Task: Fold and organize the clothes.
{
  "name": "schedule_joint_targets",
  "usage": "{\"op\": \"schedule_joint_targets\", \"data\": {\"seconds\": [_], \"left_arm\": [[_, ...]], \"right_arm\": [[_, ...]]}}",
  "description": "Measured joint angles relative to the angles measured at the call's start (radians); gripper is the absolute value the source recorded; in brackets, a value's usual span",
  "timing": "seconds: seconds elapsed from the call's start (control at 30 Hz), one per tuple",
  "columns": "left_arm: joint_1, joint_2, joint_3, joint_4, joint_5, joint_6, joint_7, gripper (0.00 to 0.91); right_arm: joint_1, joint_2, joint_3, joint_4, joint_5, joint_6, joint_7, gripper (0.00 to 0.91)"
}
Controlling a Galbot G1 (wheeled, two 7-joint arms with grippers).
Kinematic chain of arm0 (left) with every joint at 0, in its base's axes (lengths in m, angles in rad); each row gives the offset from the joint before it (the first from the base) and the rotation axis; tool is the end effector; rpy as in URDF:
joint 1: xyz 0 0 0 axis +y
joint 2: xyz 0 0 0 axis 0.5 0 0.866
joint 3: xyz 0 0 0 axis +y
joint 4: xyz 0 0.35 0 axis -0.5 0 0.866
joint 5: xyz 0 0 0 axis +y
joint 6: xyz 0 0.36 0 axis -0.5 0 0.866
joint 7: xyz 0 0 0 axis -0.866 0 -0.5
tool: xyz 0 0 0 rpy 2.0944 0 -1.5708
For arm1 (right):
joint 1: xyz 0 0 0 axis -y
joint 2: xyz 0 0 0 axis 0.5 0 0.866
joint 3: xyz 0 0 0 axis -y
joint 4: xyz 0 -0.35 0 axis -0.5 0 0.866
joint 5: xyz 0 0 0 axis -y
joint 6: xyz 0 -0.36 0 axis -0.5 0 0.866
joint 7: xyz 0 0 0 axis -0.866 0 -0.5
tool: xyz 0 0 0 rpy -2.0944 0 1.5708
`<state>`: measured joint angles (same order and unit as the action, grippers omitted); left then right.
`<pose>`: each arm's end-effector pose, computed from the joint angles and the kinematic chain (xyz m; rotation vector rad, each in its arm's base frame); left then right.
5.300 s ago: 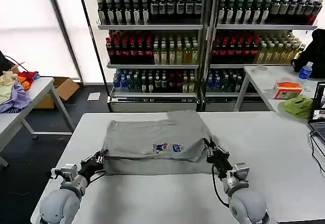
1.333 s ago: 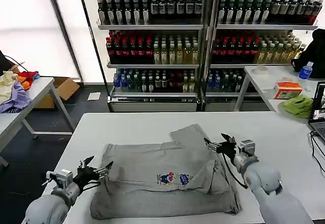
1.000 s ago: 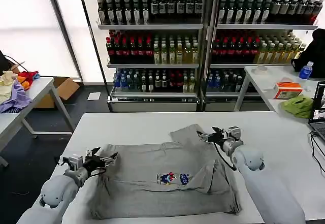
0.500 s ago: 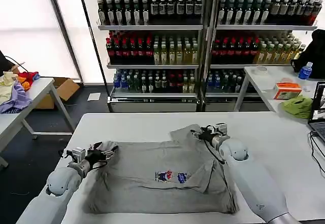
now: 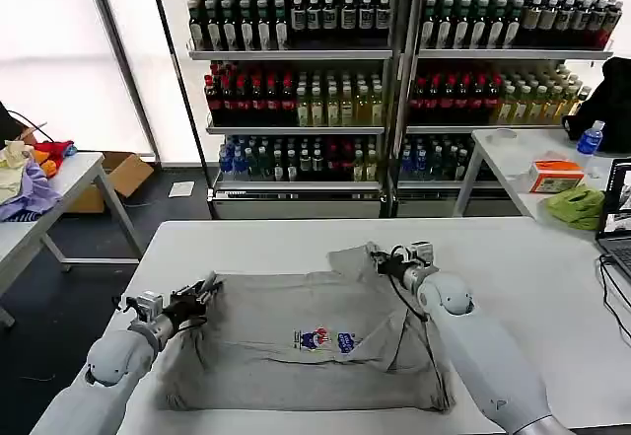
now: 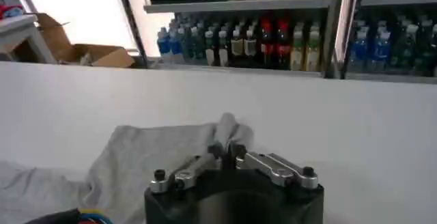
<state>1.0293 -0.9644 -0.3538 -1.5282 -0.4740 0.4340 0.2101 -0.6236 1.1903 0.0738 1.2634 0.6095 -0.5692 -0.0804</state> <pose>0.3604 0.1583 -0.3284 -0.3914 -2.5558 -0.1386 0.4796 -0.0319 -0.3119 0.4824 -2.4752 -0.0546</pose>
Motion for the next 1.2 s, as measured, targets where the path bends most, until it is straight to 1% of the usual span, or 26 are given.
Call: {"op": "schedule_joint_targets", "data": {"seconds": [0.23, 0.47, 0.83, 1.2], "left_arm": [[0.028, 0.001, -0.017, -0.034, -0.023, -0.017, -0.007, 0.01], [0.053, 0.003, -0.033, -0.087, -0.049, -0.034, -0.031, 0.01], [0.108, 0.003, -0.076, -0.195, -0.083, -0.104, -0.074, 0.01], [0.216, 0.013, -0.137, -0.309, -0.08, -0.153, -0.086, 0.01]], "right_arm": [[-0.03, 0.002, 0.023, 0.046, 0.045, -0.004, 0.024, 0.0], [-0.073, -0.017, 0.066, 0.136, 0.093, -0.011, 0.058, 0.0], [-0.193, -0.049, 0.15, 0.367, 0.159, -0.004, 0.106, 0.0], [-0.388, -0.076, 0.262, 0.596, 0.203, -0.008, 0.126, 0.0]]}}
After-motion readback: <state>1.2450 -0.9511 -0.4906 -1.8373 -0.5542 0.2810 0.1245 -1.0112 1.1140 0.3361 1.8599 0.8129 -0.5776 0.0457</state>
